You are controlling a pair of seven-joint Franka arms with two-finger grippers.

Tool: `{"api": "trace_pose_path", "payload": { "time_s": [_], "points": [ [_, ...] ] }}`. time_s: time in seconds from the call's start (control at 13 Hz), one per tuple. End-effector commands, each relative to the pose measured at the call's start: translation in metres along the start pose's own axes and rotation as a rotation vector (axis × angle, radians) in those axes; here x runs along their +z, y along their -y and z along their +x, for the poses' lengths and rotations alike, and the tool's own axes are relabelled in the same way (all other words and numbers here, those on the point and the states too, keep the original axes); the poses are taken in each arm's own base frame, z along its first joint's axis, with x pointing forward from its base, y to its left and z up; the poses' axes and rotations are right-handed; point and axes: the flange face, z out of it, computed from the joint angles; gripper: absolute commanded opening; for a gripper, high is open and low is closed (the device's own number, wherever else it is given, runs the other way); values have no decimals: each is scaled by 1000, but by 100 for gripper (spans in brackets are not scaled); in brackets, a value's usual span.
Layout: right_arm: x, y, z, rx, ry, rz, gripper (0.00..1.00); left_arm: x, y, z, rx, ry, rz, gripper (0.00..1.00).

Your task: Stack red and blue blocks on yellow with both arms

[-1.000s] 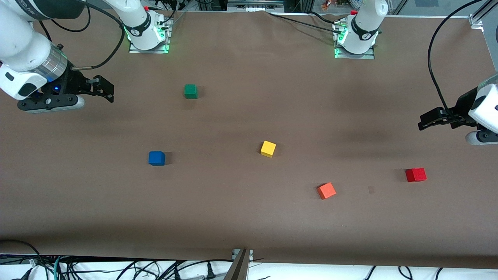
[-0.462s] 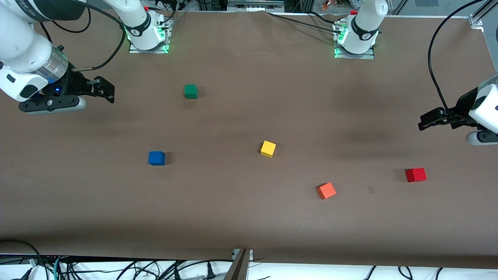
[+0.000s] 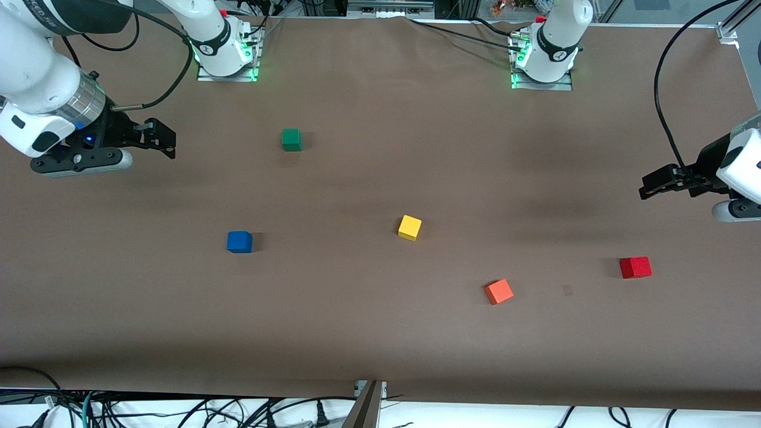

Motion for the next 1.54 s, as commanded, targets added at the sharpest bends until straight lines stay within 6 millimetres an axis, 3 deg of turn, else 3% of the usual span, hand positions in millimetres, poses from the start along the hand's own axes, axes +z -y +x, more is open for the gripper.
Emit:
{"api": "trace_pose_path", "payload": {
  "time_s": [0.0,0.46,0.85,1.0,1.08,1.23,1.46],
  "points": [
    [-3,1,3,-15,8,-13,100,-5,1,4,21,-6,-22,100],
    [23,7,13,-11,56,-9,100,3,12,9,5,6,-35,100],
    [106,11,47,-14,143,-2,100,32,9,35,9,31,-46,100],
    [138,20,61,-29,143,2,100,71,18,50,-1,74,-39,100],
    [156,24,68,-36,135,-1,100,83,35,58,-28,67,-42,100],
    [204,25,86,-37,117,4,100,129,59,80,-66,59,-49,100],
    [270,28,106,-38,72,22,100,195,74,103,-68,43,-31,100]
  ]
}}
